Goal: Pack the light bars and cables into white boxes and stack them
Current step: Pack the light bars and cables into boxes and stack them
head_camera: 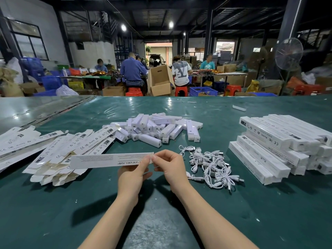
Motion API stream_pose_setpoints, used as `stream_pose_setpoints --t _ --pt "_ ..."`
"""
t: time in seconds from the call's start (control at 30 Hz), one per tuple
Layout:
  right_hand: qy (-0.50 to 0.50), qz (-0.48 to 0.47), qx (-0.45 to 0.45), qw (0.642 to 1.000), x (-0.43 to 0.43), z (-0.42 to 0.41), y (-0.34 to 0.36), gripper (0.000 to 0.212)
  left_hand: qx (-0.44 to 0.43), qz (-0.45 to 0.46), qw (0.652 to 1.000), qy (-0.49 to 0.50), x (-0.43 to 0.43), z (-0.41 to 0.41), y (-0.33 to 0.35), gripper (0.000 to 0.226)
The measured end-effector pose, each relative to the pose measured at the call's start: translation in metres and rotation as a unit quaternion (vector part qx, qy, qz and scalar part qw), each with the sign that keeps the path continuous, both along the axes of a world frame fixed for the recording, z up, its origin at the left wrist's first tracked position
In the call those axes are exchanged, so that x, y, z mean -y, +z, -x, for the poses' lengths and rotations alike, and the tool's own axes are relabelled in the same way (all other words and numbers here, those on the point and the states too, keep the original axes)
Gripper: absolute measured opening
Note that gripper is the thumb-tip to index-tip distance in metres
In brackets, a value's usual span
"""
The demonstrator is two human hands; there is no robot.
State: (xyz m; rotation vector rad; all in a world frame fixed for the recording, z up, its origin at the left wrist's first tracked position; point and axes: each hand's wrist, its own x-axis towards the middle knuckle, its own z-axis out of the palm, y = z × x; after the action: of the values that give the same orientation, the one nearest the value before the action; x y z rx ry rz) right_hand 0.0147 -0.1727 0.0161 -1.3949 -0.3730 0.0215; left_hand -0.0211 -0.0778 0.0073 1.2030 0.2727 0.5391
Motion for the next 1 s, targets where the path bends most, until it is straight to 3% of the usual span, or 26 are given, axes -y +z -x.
stream_pose_setpoints --t 0.07,0.2,0.37,0.57,0.63,0.77,0.87,1.0 --pt "0.023 0.005 0.002 1.000 -0.001 0.003 0.002 0.017 0.005 0.027 1.000 0.007 0.000 0.000 0.003 0.005" --pt "0.147 0.000 -0.030 0.989 -0.007 0.012 0.006 0.035 0.024 0.113 0.993 0.001 -0.006 0.000 0.010 0.010" --pt "0.153 -0.013 -0.028 0.988 -0.010 0.016 0.007 0.047 0.032 0.119 0.992 -0.022 -0.005 0.003 0.012 0.008" --pt "0.163 0.172 0.083 0.968 -0.015 0.021 0.001 0.065 0.029 0.173 0.985 0.008 -0.006 0.004 0.012 0.005" --pt "0.165 0.196 0.093 0.962 -0.015 0.021 0.000 0.067 0.025 0.178 0.984 0.010 -0.007 0.003 0.011 0.003" --pt "0.133 0.144 0.063 0.979 -0.021 0.020 -0.002 0.057 0.014 0.166 0.986 -0.019 -0.007 0.001 0.011 0.011" --pt "0.072 0.064 0.027 0.995 -0.023 0.014 -0.004 0.047 -0.007 0.105 0.991 -0.087 -0.007 0.000 0.012 0.024" --pt "0.033 0.022 0.048 0.998 -0.013 0.006 -0.001 0.022 -0.047 0.063 0.989 -0.126 -0.006 -0.002 0.014 0.037"
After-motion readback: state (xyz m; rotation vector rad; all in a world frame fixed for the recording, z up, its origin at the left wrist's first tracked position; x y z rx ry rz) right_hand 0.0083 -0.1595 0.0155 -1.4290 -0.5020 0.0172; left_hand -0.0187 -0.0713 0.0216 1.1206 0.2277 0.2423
